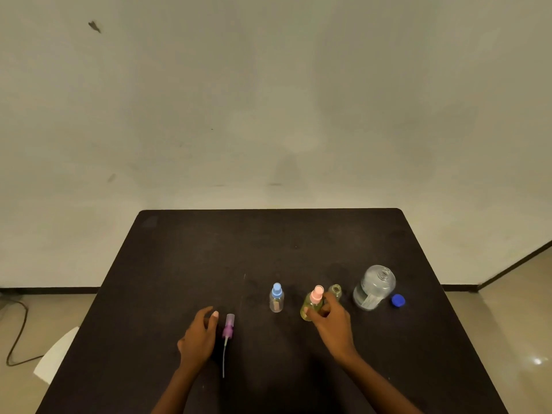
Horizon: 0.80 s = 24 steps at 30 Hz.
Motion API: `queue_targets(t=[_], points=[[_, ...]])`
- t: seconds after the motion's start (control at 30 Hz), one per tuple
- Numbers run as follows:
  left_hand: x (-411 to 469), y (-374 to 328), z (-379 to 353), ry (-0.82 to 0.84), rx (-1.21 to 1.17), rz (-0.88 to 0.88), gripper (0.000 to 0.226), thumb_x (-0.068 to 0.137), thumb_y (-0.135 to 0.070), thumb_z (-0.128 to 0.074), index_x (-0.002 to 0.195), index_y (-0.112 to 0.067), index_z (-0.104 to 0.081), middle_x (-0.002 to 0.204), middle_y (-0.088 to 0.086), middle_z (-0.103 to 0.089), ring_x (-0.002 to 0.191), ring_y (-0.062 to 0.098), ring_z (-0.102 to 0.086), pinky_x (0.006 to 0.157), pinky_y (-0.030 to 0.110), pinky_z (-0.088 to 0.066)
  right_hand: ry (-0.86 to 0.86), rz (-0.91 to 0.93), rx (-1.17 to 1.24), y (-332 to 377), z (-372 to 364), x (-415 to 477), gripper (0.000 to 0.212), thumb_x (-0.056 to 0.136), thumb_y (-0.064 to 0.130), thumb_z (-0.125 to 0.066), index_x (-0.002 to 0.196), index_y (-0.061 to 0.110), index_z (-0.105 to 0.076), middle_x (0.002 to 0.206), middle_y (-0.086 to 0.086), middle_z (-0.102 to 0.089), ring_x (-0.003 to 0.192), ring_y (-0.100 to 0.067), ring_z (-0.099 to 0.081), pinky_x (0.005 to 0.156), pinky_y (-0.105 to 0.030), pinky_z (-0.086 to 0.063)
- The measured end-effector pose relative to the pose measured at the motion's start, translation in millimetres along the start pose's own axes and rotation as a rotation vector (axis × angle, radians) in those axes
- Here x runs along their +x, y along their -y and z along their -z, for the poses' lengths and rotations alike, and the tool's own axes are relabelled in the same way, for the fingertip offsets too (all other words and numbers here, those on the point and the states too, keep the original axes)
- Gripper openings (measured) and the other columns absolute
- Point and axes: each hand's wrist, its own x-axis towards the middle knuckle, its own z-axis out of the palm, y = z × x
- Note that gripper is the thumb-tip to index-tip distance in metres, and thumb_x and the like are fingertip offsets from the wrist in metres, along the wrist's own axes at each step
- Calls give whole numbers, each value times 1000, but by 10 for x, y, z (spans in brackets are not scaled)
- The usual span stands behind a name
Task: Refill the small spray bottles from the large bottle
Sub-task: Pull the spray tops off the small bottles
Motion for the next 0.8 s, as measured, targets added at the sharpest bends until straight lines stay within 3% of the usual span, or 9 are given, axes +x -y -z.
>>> queue_targets(t=[0.07,0.2,0.3,0.4,0.5,0.57,0.63,0.73,0.8], points=[[-100,-115,20,-110,-96,-73,33,95,-29,-44,125,-15,-50,111,5,-63,106,24,-58,99,44,-38,-9,71,-36,76,90,-84,23,76,19,-71,90,23,-54,81,4,-53,74,-13,-53,65,-21,-42],[-437,-608,19,-147,-391,-204,20,93,-19,-50,112,-20,-56,95,-4,-62,79,16,-63,73,33,-51,3,164,-37,290,235,-218,29,69,20,-76,84,26,-52,90,8,-49,82,-10,-53,72,-24,-46],[-673,-981,-47,30,-534,-275,15,91,-15,-52,99,-26,-60,100,-1,-66,91,16,-65,77,27,-50,65,175,54,467,337,-294,27,70,12,-74,84,21,-52,85,6,-56,80,-10,-57,69,-17,-46],[-912,-1290,-70,259,-572,-343,21,90,-12,-52,105,-23,-61,107,-5,-66,99,4,-63,83,18,-51,171,172,122,588,413,-340,26,73,12,-73,84,21,-51,87,-2,-60,81,-12,-60,70,-20,-48],[-1098,-1537,-80,395,-581,-410,24,89,-8,-52,110,-18,-60,109,-7,-63,94,-6,-62,77,8,-50,218,201,175,653,544,-398,22,74,15,-73,87,13,-56,86,-11,-62,81,-24,-61,72,-29,-50],[-1158,-1626,-65,444,-587,-415,23,90,-10,-51,111,-16,-59,109,-5,-63,91,-7,-62,73,6,-49,257,216,195,697,636,-446,30,69,26,-75,92,14,-59,86,-7,-64,83,-20,-63,75,-28,-51],[-1198,-1685,-46,506,-596,-435,27,90,-12,-50,116,-11,-59,115,-3,-64,97,-6,-62,76,7,-48,301,225,208,749,723,-488,34,68,31,-75,96,17,-61,89,-4,-66,85,-13,-64,77,-24,-52],[-1236,-1733,-24,585,-612,-459,31,89,-20,-49,118,-13,-60,117,-2,-66,108,5,-61,91,18,-49,364,228,273,813,834,-536,24,78,11,-70,98,21,-63,94,-3,-68,90,-10,-64,79,-20,-51],[-1248,-1763,-29,611,-633,-460,36,86,-26,-51,117,-13,-61,117,0,-66,110,8,-61,94,23,-49,379,238,301,848,892,-559,23,79,9,-68,98,21,-64,95,-4,-68,89,-12,-65,80,-21,-51]])
